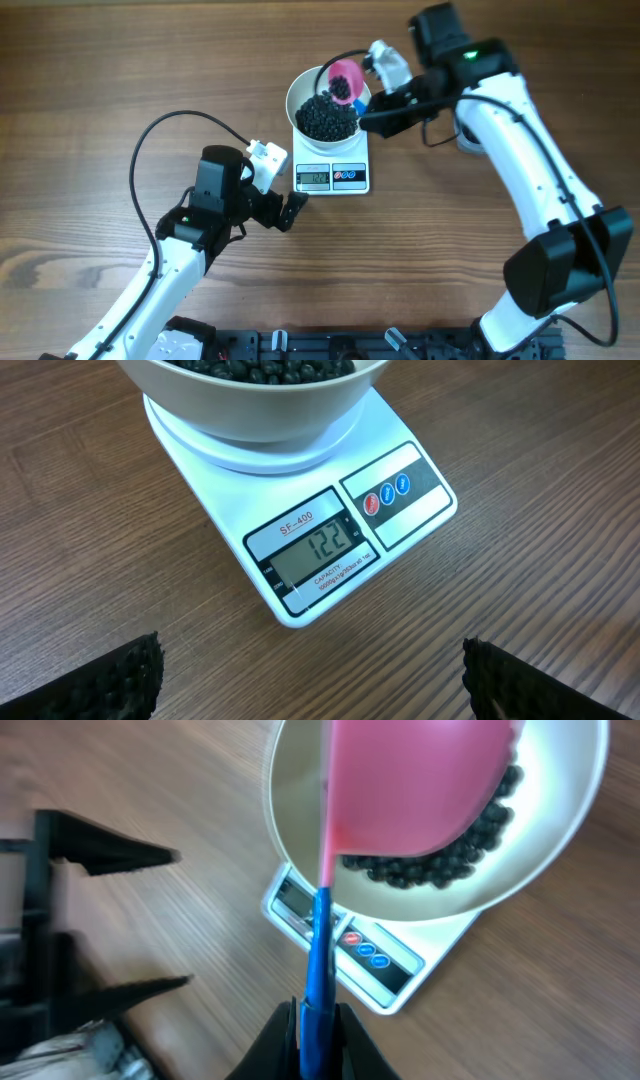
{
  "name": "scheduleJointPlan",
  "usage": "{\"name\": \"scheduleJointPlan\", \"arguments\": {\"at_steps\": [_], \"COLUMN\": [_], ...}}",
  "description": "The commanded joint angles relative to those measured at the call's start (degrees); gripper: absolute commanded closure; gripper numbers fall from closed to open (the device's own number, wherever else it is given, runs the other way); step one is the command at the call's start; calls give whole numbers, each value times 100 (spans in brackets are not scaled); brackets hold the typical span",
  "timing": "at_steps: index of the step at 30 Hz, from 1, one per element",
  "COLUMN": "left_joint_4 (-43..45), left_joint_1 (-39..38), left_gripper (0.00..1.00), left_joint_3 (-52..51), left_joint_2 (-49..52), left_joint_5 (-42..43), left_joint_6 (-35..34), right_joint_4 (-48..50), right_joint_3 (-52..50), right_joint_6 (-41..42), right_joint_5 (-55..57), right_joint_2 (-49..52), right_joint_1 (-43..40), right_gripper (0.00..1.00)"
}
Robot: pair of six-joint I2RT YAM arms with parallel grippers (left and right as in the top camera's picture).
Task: Scoop item into bowl and weigh 150g on scale
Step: 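Carry the scoop over the bowl and pour the beans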
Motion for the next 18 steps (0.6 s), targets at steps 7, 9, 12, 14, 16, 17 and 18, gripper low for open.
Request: {"name": "scheduleJointPlan", "arguments": {"at_steps": [7, 9, 12, 14, 16, 17, 18], "left_joint_4": [9, 9, 9, 9, 9, 9, 9], "left_joint_1": [-22, -22, -22, -22, -22, -22, -22], "left_gripper": [0, 0, 0, 0, 0, 0, 0], "left_joint_3": [-13, -13, -13, -13, -13, -13, -13], "left_joint_2": [-2, -2, -2, -2, -2, -2, -2], "left_joint_5": [-35, -35, -35, -35, -35, -35, -35], "left_joint_6": [-33, -33, -33, -33, -33, -33, -33], "right_joint_4": [317, 317, 319, 321, 332, 363, 391], "right_joint_3": [149, 149, 149, 149, 149, 149, 149], "right_joint_6": [527, 492, 437, 337, 334, 332, 289], "right_joint_5": [4284, 4968, 5552, 5560, 5539, 5488, 5386], "right_joint_2": [-87, -87, -87, -87, -87, -87, -87], "right_joint_1": [1543, 1799, 2050, 2081, 2079, 2070, 2063], "right_gripper": [96, 96, 96, 96, 96, 96, 96]}}
